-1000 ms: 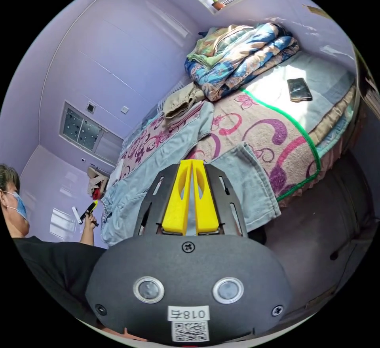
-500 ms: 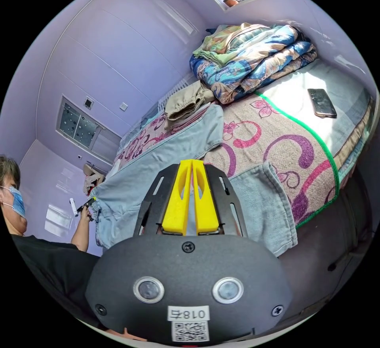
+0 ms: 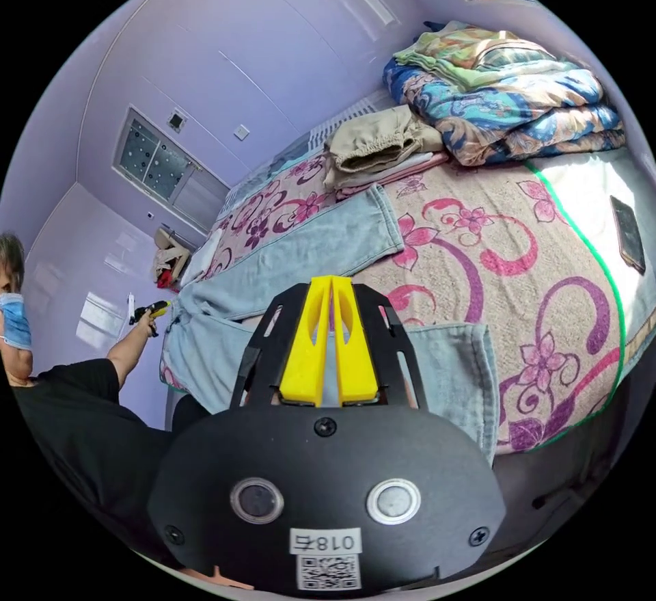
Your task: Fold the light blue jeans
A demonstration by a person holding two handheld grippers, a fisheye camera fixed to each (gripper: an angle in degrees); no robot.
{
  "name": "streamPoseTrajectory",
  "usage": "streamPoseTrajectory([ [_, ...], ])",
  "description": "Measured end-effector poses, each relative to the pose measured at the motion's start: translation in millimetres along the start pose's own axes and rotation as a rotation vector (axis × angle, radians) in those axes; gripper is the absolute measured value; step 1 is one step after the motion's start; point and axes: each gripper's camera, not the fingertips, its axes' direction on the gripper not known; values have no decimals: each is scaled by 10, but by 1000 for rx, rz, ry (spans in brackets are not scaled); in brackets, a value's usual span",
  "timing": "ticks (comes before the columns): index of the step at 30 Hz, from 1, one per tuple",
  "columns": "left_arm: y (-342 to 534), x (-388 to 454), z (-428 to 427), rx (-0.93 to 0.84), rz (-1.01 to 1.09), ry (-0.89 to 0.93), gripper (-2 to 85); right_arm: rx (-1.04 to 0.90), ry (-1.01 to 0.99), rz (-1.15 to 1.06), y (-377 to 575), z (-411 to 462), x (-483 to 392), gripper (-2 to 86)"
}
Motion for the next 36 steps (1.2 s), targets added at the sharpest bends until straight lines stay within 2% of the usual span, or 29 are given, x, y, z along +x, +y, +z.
streamPoseTrajectory([
  [5, 885, -237, -782, 178, 27, 102, 144, -69, 125, -191, -678, 603, -262, 75],
  [9, 1788, -384, -1120, 190, 9, 142, 131, -110, 227, -236, -1368, 1241, -241, 105],
  [13, 2816, -660, -1340, 151, -126, 108, 117, -221, 327, -227, -1864, 1903, -157, 114],
  [18, 3512, -892, -1456, 110, -254, 52, 112, -300, 312, -187, -2027, 2338, -147, 113],
  [21, 3617, -935, -1399, 94, -269, 38, 109, -279, 416, -265, -1917, 2434, -375, 68],
  [23, 3615, -904, -1307, 97, -256, 50, 107, -294, 418, -375, -1796, 2491, -580, 33],
  [25, 3603, -871, -1243, 105, -249, 66, 105, -247, 584, -529, -1601, 2533, -874, 22],
  [31, 3638, -794, -1208, 124, -188, 36, 100, 149, 727, -746, -1351, 2008, -1490, 14],
  [36, 3739, -898, -1155, 141, -186, 29, 100, 287, 860, -741, -1520, 2012, -1504, 20],
])
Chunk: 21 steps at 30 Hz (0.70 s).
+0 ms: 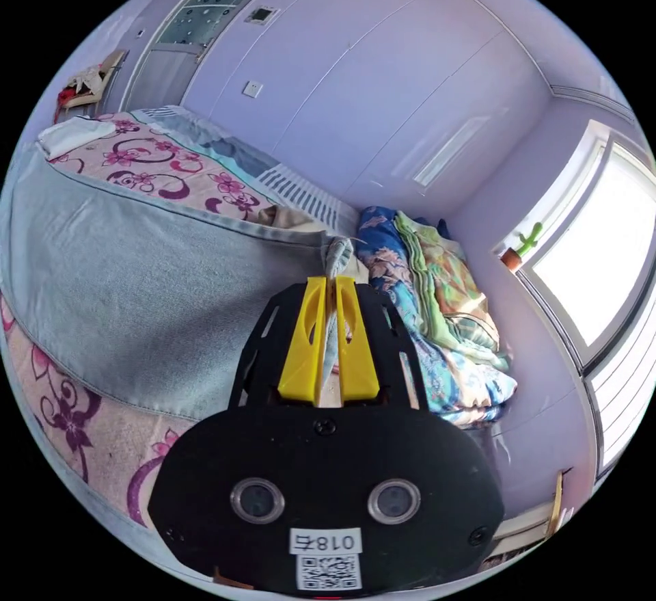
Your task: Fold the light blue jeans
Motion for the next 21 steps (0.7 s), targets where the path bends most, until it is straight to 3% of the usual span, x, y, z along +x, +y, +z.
streamPoseTrajectory([
  [2, 50, -72, 108, -10, -5, 32, 103, -34, 50, -8, -45, 200, -17, 27],
  [7, 110, -203, 494, -55, -42, 139, 115, -356, -35, 40, 2, 886, -60, 62],
  [9, 113, -253, 636, -68, -57, 178, 121, -369, -41, 100, 88, 869, 22, 67],
  [15, 36, -504, 982, -39, -108, 204, 138, -258, -247, 282, 933, 173, 561, 67],
  [21, -83, -728, 1396, 58, -187, 363, 162, -333, -450, 549, 2524, -701, 1089, 50],
])
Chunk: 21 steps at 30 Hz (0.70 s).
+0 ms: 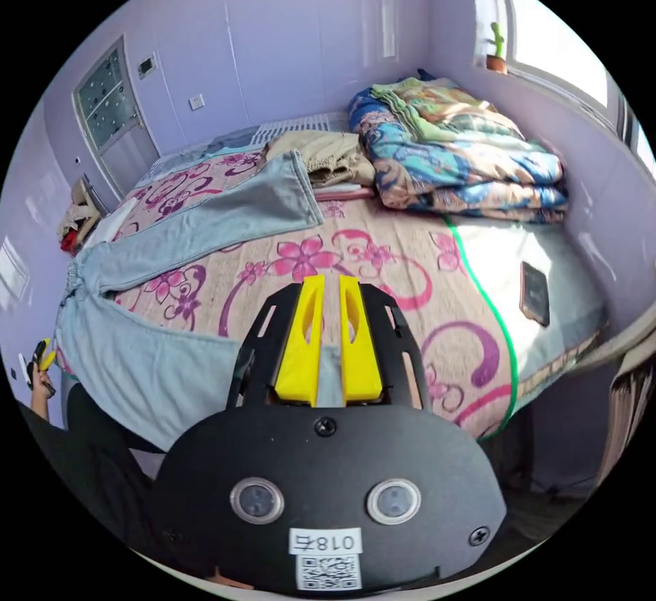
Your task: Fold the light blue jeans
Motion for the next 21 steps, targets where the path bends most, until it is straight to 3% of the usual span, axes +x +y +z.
streamPoseTrajectory([
  [4, -140, -217, 424, -76, -44, -61, 172, -12, -212, 259, 867, -367, 573, 62],
  [9, -170, -268, 621, -102, -48, -132, 141, -54, -471, 421, 1444, -414, 837, 76],
  [10, -175, -244, 642, -113, -37, -155, 99, -78, -515, 432, 1526, -378, 848, 78],
  [12, -189, -212, 664, -124, 20, -4, 33, -119, -555, 425, 1605, -307, 845, 80],
  [21, -151, -290, 435, -76, 97, -41, -9, -250, -397, 480, 1714, -19, 1347, 111],
])
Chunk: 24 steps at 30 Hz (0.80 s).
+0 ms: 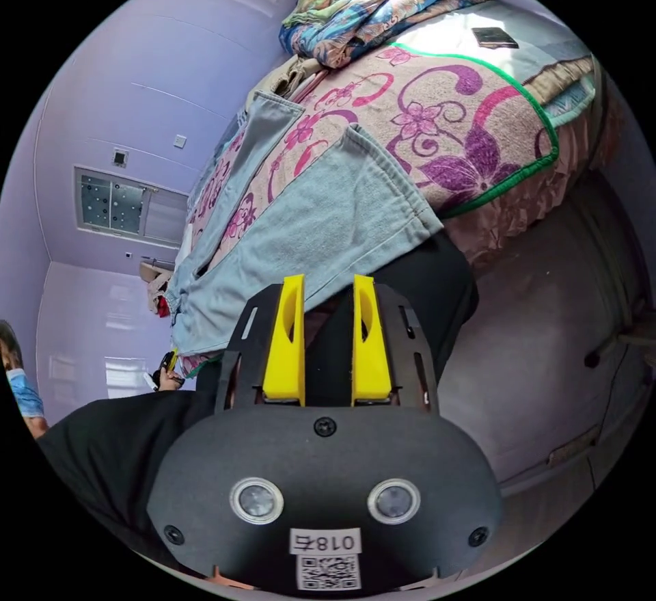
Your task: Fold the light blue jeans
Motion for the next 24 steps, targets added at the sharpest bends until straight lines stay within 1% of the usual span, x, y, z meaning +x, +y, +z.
streamPoseTrajectory([
  [3, 33, 0, -57, -1, 28, -11, -10, 29, 47, 59, -72, -41, 254, 117],
  [8, 19, -43, -17, -27, 44, 0, -10, 44, 9, 168, -271, 4, 734, 121],
  [13, -25, -75, 45, -43, 41, 27, -10, 75, -76, 260, -464, 76, 1153, 112],
  [20, -59, -121, 129, -48, 37, 58, -10, 99, -154, 284, -535, 127, 1415, 112],
  [24, -49, -155, 166, -40, 25, 75, -10, 125, -269, 285, -458, 122, 1554, 103],
])
